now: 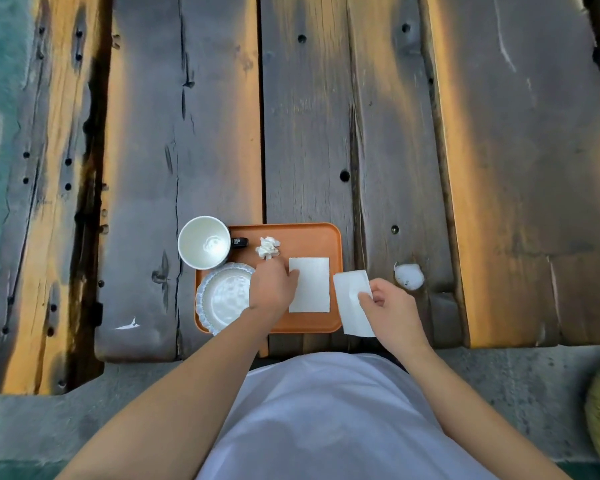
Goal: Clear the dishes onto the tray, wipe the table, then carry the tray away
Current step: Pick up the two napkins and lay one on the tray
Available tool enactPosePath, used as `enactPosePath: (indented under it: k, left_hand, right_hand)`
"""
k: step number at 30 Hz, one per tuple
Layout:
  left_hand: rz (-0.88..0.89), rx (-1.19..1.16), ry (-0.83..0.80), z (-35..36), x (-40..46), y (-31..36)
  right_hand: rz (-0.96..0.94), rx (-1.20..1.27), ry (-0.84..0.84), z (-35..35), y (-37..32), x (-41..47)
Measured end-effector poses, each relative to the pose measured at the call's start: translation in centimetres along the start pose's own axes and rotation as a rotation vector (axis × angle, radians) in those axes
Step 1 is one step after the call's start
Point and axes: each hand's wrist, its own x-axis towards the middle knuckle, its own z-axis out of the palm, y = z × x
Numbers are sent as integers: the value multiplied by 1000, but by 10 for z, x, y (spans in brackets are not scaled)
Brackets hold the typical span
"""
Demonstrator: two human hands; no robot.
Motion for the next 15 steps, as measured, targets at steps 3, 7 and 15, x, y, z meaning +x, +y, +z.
enactPosePath:
  k: [3, 7, 15]
  left_hand:
    - [93, 46, 131, -14, 9, 1]
    - [219, 75, 219, -38, 43, 15]
    - [481, 141, 299, -38, 140, 39]
  right_hand:
    - [25, 72, -64, 7, -10, 10]
    - [51, 210, -157, 23, -21, 27]
    - [78, 121, -267, 63, -29, 58]
